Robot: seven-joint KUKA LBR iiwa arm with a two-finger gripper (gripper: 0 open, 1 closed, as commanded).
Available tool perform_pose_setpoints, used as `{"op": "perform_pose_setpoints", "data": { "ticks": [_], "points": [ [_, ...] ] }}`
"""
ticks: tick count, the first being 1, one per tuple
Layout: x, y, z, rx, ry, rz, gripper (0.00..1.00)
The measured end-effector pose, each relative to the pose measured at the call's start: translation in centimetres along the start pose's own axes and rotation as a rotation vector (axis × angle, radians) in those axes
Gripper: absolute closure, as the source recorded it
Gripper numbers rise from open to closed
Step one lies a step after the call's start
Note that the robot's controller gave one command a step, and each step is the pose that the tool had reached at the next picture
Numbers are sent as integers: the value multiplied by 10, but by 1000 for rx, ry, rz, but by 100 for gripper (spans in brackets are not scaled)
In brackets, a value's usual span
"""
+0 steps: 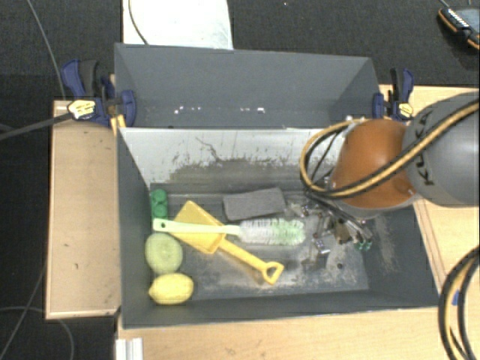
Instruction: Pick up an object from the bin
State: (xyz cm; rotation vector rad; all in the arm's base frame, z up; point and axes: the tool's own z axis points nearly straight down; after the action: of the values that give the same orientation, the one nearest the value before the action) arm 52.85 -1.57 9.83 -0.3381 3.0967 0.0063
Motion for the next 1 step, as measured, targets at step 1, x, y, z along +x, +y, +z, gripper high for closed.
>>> {"op": "perform_pose_setpoints", "data": {
  "ticks": [1],
  "points": [
    [22, -84, 28, 15, -38, 183, 0]
  ]
}}
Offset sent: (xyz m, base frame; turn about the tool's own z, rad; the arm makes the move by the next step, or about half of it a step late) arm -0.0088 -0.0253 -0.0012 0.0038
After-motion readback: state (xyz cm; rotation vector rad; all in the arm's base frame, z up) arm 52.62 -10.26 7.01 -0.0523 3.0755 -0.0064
